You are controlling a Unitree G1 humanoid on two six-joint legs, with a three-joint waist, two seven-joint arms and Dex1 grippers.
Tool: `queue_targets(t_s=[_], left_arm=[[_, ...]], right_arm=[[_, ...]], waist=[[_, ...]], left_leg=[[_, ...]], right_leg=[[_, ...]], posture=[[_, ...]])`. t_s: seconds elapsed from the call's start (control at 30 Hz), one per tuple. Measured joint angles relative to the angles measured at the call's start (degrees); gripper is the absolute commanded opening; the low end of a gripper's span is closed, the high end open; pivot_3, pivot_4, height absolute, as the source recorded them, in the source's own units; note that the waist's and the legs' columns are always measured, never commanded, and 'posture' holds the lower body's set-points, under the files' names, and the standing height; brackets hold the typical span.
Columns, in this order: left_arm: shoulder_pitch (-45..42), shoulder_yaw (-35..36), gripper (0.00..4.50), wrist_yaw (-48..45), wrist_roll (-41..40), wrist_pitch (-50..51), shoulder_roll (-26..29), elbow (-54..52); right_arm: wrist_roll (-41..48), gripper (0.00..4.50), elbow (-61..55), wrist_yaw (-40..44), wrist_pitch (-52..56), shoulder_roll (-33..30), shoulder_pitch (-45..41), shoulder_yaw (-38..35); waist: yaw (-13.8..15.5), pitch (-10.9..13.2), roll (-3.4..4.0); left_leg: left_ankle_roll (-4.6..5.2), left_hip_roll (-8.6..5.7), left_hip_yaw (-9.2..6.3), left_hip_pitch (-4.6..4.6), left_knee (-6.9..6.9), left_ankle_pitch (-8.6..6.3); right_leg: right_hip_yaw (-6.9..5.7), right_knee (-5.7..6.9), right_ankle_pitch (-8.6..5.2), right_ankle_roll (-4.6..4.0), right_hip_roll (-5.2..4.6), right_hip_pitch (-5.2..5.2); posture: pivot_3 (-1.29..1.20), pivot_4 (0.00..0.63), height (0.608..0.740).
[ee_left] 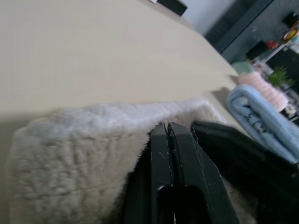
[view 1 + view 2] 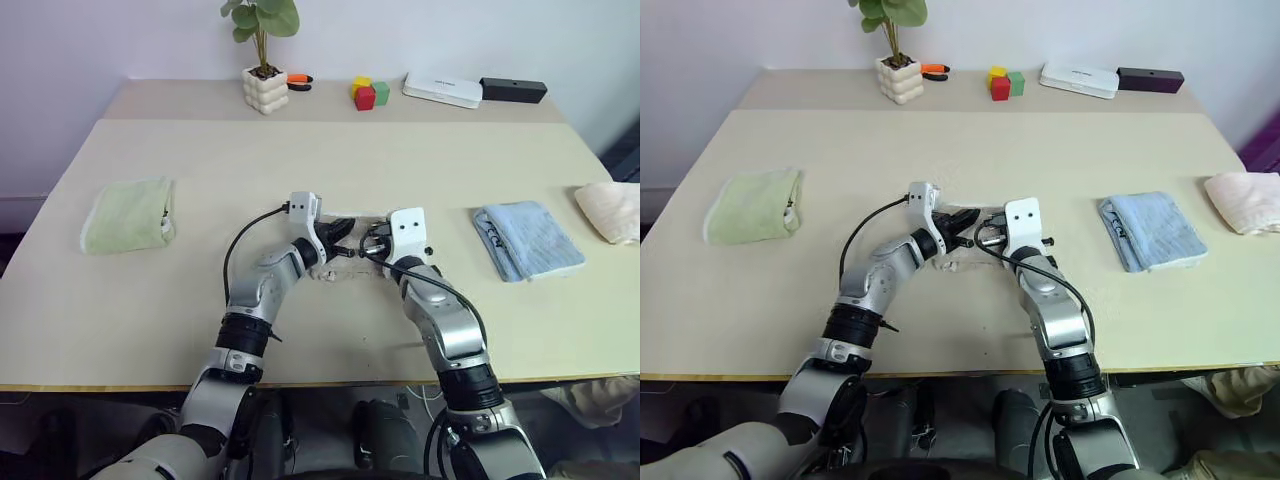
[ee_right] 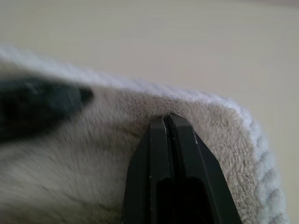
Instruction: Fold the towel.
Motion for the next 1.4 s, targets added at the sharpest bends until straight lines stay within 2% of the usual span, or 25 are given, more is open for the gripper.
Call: queue_targets(t_s=[0.27,0.4,0.63,0.77,0.83,0.87,0.93,1.1,1.13,1.3,1.4], left_arm=[[-1.01,1.09,0.0,1.9,1.23,-3.02,1.44,2.63],[-0.4,2.76,0.0,2.06,1.0,-3.08,3.29,1.72],[4.24,2.51,0.0,-2.31,-0.59,1.12,6.28,-7.07],[5.36,2.64,0.0,-5.01,-2.72,3.17,7.72,-12.6],[5.36,2.89,0.0,-6.1,-4.04,4.36,8.01,-14.54],[5.65,3.03,0.53,-7.77,-5.31,5.27,8.65,-15.71],[6.36,2.01,1.35,-11.1,-6.05,5.71,10.63,-17.4],[6.24,1.65,3.89,-15.32,-5.67,3.87,16.12,-17.71],[6.14,1.8,4.42,-16.25,-5.62,3.39,17.57,-17.62],[5.75,3.02,4.47,-26.63,-7.62,3.88,26.9,-17.46],[7.36,3.16,4.47,-33.69,-10.34,5.84,31.6,-18.63]], right_arm=[[-1.27,0.04,1.43,-0.5,-1.64,-1.81,0.94,-3.42],[-1.27,0.04,1.44,0.09,-1.5,-2.8,1.7,-5.44],[-0.5,0.04,1.35,3.62,-1.38,-3.4,0.3,-6.42],[-0.05,0.04,1.35,4.82,-1.3,-6.84,-2.95,-8.51],[0.94,0.56,1.37,5.47,-1.33,-7.96,-4.02,-10.63],[2.67,0.88,1.39,6.09,-0.76,-8.07,-4.59,-12.31],[6.36,1.87,1.3,7.85,0.89,-8.57,-6.12,-15.71],[15.85,4.37,-2.75,14.8,9.97,-11.02,-7.48,-18.5],[17.93,4.5,-3.86,16.29,12.71,-11.76,-7.58,-18.32],[28.52,4.5,-5.79,19.1,29.91,-12.78,-8.56,-20.08],[31.83,4.5,-5.89,18.74,35.61,-12.6,-8.58,-20.4]], waist=[[-0.19,-0.03,0.0],[-1.2,-0.03,0.0],[-1.24,-0.01,0.03],[-0.77,-0.01,0.04],[-0.84,-0.01,0.04],[-0.95,-0.01,0.04],[-1.14,0.0,0.05],[-1.23,0.01,0.08],[-1.22,0.01,0.08],[-1.09,0.01,0.09],[-1.12,0.01,0.1]], left_leg=[[0.0,0.02,-0.05,0.13,0.01,-0.01],[0.0,0.05,-0.04,0.12,-0.04,-0.01],[-0.03,0.07,0.0,0.07,-0.07,0.01],[-0.03,0.05,-0.01,0.04,-0.03,0.01],[-0.02,0.05,-0.01,0.05,-0.03,0.01],[-0.03,0.06,-0.01,0.05,-0.04,0.01],[-0.04,0.08,0.0,0.06,-0.06,0.01],[-0.06,0.14,-0.01,0.05,-0.11,0.03],[-0.06,0.15,-0.01,0.04,-0.12,0.02],[-0.06,0.16,0.0,0.01,-0.12,0.01],[-0.05,0.16,0.0,-0.03,-0.12,0.0]], right_leg=[[-0.01,-0.01,-0.01,-0.02,0.0,0.13],[0.0,0.0,0.0,0.0,0.01,0.09],[0.01,0.03,0.0,0.01,0.05,0.01],[0.0,0.0,0.0,0.0,0.03,0.04],[0.0,0.0,0.0,0.0,0.03,0.06],[0.0,0.0,0.0,0.0,0.04,0.04],[0.01,0.02,0.0,0.0,0.06,0.02],[0.02,0.04,0.0,-0.01,0.13,-0.04],[0.02,0.04,0.0,-0.01,0.13,-0.05],[0.02,0.03,0.0,-0.03,0.1,-0.1],[0.04,0.03,0.0,-0.04,0.06,-0.16]], posture=[[0.0,0.15,0.735],[0.0,0.15,0.735],[0.0,0.15,0.735],[0.0,0.15,0.735],[0.0,0.15,0.735],[0.0,0.15,0.735],[0.0,0.15,0.735],[0.0,0.15,0.735],[0.0,0.15,0.735],[0.0,0.15,0.735],[0.0,0.15,0.735]])
